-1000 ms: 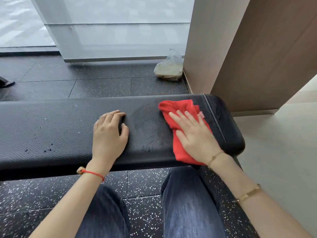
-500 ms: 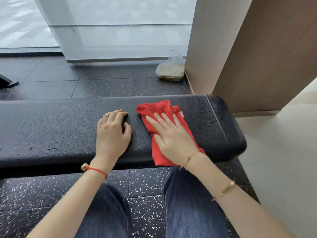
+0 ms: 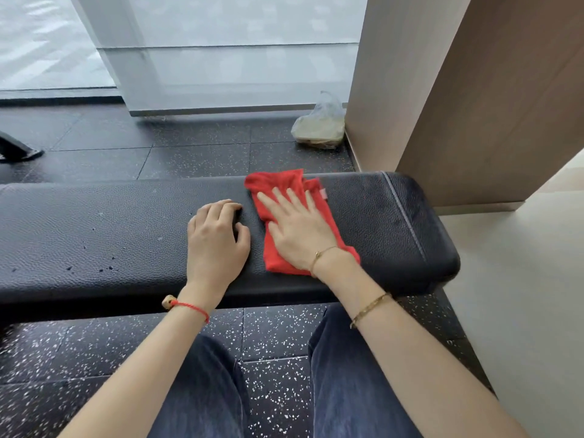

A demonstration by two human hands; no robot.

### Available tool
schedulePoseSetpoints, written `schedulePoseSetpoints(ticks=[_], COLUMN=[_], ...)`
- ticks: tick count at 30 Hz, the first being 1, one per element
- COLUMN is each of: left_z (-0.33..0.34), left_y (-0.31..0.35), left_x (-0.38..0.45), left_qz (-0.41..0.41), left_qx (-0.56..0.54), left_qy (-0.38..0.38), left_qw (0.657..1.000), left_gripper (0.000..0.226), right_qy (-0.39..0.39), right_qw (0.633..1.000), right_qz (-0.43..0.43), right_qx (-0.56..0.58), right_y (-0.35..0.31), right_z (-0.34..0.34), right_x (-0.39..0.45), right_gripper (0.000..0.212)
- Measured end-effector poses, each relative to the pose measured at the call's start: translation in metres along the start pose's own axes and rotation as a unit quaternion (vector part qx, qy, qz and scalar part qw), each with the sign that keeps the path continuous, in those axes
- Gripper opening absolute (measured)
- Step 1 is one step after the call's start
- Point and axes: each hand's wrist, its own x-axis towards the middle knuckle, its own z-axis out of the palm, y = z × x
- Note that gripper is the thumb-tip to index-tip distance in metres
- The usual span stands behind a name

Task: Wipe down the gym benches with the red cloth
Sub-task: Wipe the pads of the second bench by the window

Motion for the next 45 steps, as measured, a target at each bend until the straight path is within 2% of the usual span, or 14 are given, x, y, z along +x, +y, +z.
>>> schedulePoseSetpoints(ticks=[5, 7, 12, 16, 21, 25, 29, 32, 38, 45], left_z=[0.001, 0.002, 0.004, 0.001, 0.0, 0.002, 0.002, 0.002, 0.003, 0.001], left_y=[-0.006, -0.007, -0.003, 0.0, -0.005, -0.006, -0.003, -0.002, -0.002, 0.001], left_x=[-0.001, -0.001, -0.003, 0.0, -0.001, -0.003, -0.003, -0.002, -0.003, -0.003], left_qz=[0.006, 0.008, 0.006, 0.005, 0.011, 0.014, 0.004, 0.003, 0.007, 0.006], left_qx=[-0.017, -0.015, 0.007, 0.005, -0.011, -0.011, -0.004, -0.003, 0.005, 0.014], left_qy=[0.0, 0.002, -0.001, -0.003, 0.0, 0.0, -0.002, -0.003, -0.006, -0.011], left_qw=[1.0, 1.0, 1.0, 1.0, 1.0, 1.0, 1.0, 1.0, 1.0, 1.0], left_gripper=[0.033, 0.034, 0.034, 0.031, 0.032, 0.034, 0.034, 0.034, 0.034, 0.034], right_qy=[0.034, 0.036, 0.019, 0.015, 0.049, 0.059, 0.019, 0.017, 0.049, -0.011], right_qw=[0.998, 0.999, 0.988, 0.989, 0.993, 0.979, 0.959, 0.962, 0.98, 0.979], right_qz=[-0.05, -0.014, 0.154, 0.145, 0.104, 0.197, 0.275, 0.266, 0.193, 0.198], right_qx=[0.005, -0.001, 0.006, 0.011, 0.012, 0.013, 0.057, 0.055, 0.029, 0.04], right_y=[0.004, 0.032, 0.095, 0.083, 0.08, 0.121, 0.16, 0.158, 0.132, 0.143], right_z=[0.001, -0.004, -0.02, -0.017, -0.013, -0.019, -0.035, -0.036, -0.021, -0.03], right_x=[-0.063, -0.073, -0.037, -0.021, -0.083, -0.106, -0.076, -0.069, -0.109, -0.009], right_gripper=[0.056, 0.056, 0.054, 0.055, 0.055, 0.054, 0.052, 0.053, 0.055, 0.055])
